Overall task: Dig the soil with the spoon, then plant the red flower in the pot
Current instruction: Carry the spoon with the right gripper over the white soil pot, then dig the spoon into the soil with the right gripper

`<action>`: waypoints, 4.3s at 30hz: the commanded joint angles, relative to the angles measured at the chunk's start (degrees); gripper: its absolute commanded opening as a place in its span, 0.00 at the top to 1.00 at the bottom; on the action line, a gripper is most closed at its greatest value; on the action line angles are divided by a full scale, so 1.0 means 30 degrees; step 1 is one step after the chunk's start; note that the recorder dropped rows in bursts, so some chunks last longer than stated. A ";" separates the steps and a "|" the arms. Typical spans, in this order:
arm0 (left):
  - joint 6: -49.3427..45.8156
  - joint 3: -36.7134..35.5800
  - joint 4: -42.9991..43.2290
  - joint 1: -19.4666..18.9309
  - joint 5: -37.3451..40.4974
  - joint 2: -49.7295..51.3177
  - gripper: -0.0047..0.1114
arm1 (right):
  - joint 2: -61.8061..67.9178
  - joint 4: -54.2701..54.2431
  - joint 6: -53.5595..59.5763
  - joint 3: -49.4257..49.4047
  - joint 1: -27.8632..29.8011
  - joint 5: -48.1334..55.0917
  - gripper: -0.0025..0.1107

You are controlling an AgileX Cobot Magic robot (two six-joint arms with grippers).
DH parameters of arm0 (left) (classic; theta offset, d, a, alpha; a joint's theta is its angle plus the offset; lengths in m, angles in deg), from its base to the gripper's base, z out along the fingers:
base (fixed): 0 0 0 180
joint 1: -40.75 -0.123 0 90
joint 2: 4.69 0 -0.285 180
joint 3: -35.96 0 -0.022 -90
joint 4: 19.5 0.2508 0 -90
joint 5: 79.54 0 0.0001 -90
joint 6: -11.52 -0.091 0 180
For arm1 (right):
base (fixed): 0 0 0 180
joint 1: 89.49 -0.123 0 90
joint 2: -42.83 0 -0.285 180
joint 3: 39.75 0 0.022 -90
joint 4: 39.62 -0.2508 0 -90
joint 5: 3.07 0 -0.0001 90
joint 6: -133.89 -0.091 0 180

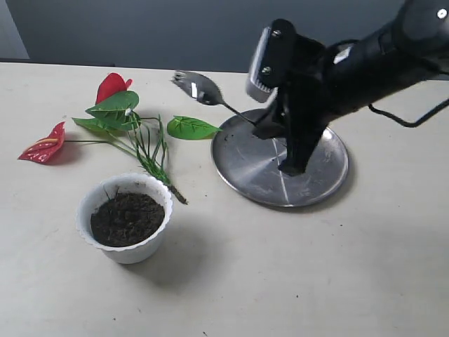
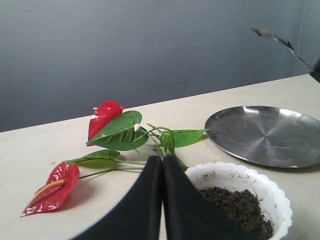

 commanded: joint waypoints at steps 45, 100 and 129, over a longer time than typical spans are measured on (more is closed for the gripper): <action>0.0070 -0.0039 0.0000 0.0072 -0.0245 -0.0088 0.95 | 0.7294 1.5340 -0.3441 0.5417 -0.8125 -0.0737 0.98; 0.0070 -0.0039 0.0000 0.0072 -0.0245 -0.0088 0.95 | 0.6555 2.7532 -0.9446 0.5382 -1.0168 -0.2922 0.98; 0.0070 -0.0039 0.0000 0.0072 -0.0245 -0.0088 0.95 | 0.9214 2.7034 -0.9446 0.5382 -1.1024 0.0542 0.98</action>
